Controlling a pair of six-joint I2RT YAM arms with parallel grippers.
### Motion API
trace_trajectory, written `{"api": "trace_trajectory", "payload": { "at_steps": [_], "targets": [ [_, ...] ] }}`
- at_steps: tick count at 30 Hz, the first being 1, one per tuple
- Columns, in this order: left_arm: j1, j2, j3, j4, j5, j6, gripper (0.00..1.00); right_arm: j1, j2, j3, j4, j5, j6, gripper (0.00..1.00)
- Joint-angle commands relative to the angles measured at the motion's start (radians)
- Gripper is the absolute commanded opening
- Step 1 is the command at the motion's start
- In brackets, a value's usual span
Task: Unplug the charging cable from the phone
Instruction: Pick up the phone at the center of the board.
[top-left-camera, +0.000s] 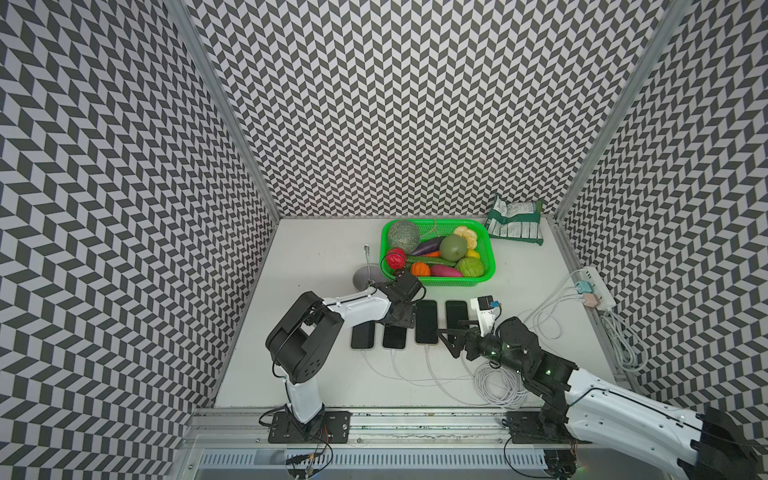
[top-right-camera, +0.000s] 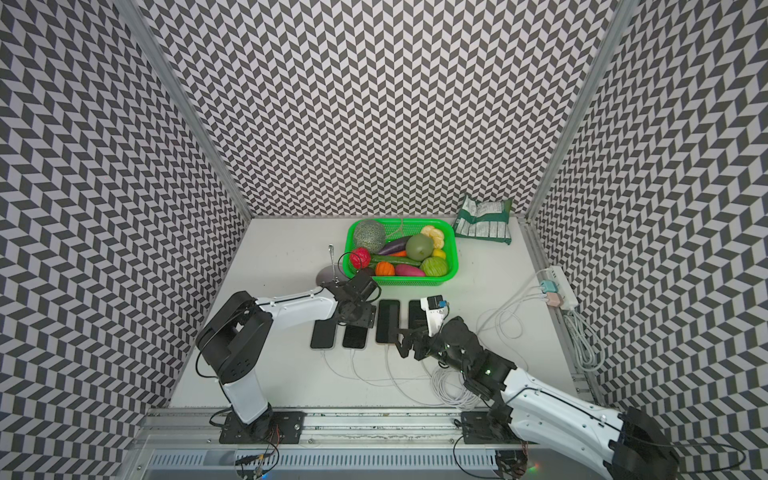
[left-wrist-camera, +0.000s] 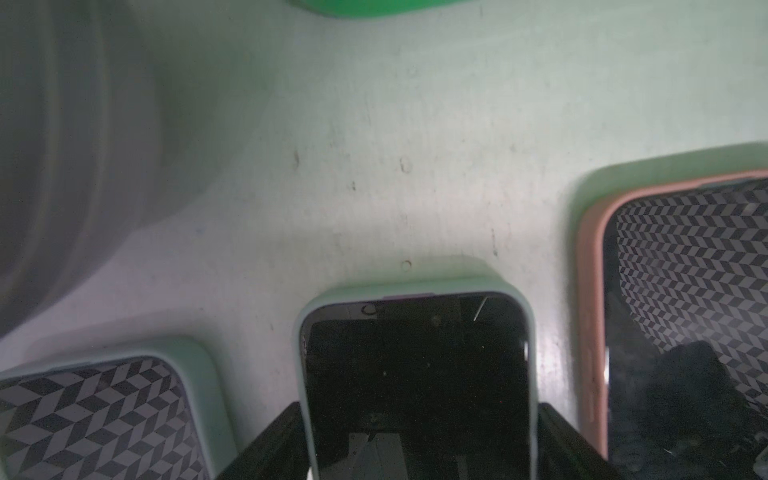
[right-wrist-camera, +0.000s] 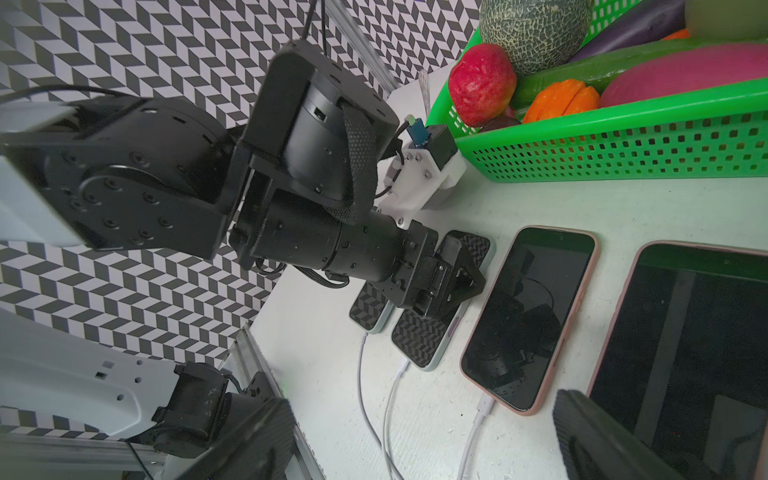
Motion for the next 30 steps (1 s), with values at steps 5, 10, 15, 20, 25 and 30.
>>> {"api": "trace_trajectory", "payload": {
  "at_steps": [5,10,15,20,25,30],
  "targets": [
    [0.012,0.059,0.015,0.006,0.078,0.006,0.10,-0.008,0.035,0.066,0.007,-0.022,-0.022,1.00],
    [0.011,0.052,0.011,0.003,0.085,0.010,0.00,-0.011,0.054,0.089,-0.001,-0.040,-0.032,1.00],
    [0.009,0.019,-0.036,0.039,0.102,0.006,0.00,-0.018,0.048,0.096,0.014,-0.057,-0.024,1.00],
    [0.005,0.015,-0.018,0.033,0.115,0.015,0.00,-0.048,0.038,0.163,-0.052,-0.097,-0.067,1.00],
    [0.040,-0.011,0.032,-0.034,0.081,0.032,0.00,-0.077,0.012,0.201,-0.075,-0.115,-0.109,1.00],
    [0.042,0.002,0.062,-0.026,0.095,0.027,0.00,-0.092,0.076,0.277,-0.144,-0.173,-0.148,1.00]
  ]
}}
